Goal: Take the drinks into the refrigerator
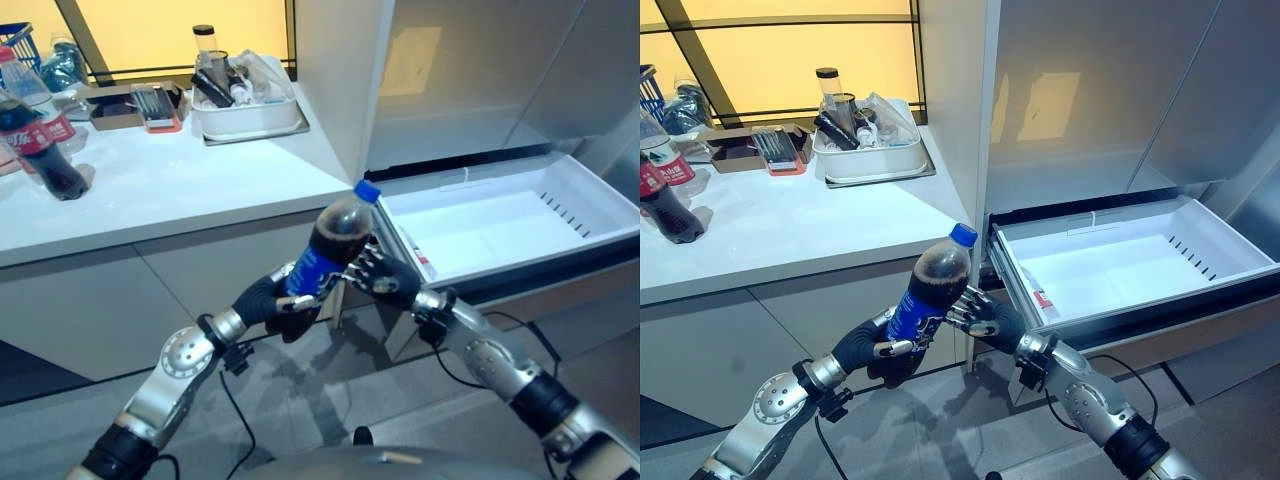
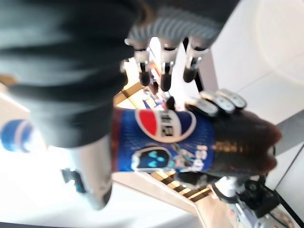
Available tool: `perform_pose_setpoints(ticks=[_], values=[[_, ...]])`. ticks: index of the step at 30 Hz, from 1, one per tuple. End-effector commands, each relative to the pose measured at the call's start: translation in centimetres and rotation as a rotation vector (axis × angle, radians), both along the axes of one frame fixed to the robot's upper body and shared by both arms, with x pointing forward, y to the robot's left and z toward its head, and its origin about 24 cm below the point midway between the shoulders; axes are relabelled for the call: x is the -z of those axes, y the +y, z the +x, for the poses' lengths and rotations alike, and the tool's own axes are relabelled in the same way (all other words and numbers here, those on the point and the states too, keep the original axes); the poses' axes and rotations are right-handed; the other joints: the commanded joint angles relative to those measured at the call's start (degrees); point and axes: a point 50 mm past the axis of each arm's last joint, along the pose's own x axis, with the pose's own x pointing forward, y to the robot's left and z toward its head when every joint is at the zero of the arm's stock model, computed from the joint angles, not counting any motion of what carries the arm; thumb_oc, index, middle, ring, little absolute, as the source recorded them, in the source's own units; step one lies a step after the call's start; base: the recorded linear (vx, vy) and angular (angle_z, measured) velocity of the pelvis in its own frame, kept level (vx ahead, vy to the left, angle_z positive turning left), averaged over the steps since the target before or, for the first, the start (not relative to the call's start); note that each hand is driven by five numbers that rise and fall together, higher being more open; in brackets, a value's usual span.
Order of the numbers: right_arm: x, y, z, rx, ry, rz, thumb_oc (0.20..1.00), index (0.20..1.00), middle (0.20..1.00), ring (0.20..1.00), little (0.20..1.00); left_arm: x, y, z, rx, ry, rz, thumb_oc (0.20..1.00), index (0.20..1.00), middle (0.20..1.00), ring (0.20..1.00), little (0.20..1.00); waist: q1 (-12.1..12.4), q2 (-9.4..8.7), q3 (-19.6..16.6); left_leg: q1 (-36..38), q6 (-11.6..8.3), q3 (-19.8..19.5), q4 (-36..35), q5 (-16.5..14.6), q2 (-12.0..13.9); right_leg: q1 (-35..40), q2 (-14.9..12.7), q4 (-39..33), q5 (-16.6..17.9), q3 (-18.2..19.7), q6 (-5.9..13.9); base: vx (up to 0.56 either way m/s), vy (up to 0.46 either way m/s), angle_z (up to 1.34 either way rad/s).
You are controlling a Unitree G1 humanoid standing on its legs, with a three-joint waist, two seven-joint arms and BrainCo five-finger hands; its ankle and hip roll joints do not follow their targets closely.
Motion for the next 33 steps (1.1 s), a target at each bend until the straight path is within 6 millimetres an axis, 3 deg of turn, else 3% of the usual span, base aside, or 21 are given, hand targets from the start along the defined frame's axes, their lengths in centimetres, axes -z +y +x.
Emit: perform_pose_setpoints(ticks=[1,10,20,33], values=[[-1.6,0.9,1.6,0.043,-0.054,0.091,1.0,1.0,1.0,1.0,1.0,-5.6,-1.8,1.2,0.079,-0.305,-0.14,0.2,0.2,0.2,0.2,0.2,0.82,-2.03,-2.87,-0.21,3.6,-0.86,0.64,-2.18,-4.91,4.18,-1.2,3.31,-6.53,-2.83,2.06,0.01,0.01,-0.06],[-1.1,2.5,2.4,0.069,-0.021,0.116,1.0,1.0,1.0,1.0,1.0,-5.8,-2.0,1.2,0.073,-0.298,-0.167,0.2,0.2,0.2,0.2,0.2,1.42,-1.87,-3.27,0.15,3.74,-0.98,0.45,-2.24,-5.07,4.68,-1.37,3.02,-6.44,-2.69,2.16,0.0,0.004,-0.05],[-4.3,4.6,2.9,-0.002,-0.123,0.177,1.0,1.0,1.0,1.0,1.0,-5.2,-2.2,1.2,0.092,-0.273,-0.132,0.2,0.2,0.2,0.2,0.2,2.01,-1.91,-3.29,0.33,4.0,-1.09,0.4,-2.34,-5.17,4.63,-1.51,3.01,-6.2,-2.56,2.22,0.0,0.0,0.0],[-5.6,6.7,2.2,-0.097,-0.143,0.209,1.0,1.0,1.0,1.0,1.0,-4.4,-2.9,1.3,0.123,-0.238,-0.112,0.2,0.2,0.2,0.2,0.2,2.22,-2.02,-3.38,0.6,4.07,-0.78,0.39,-2.29,-5.11,4.69,-1.37,2.77,-5.96,-1.95,2.25,0.0,0.0,0.0]])
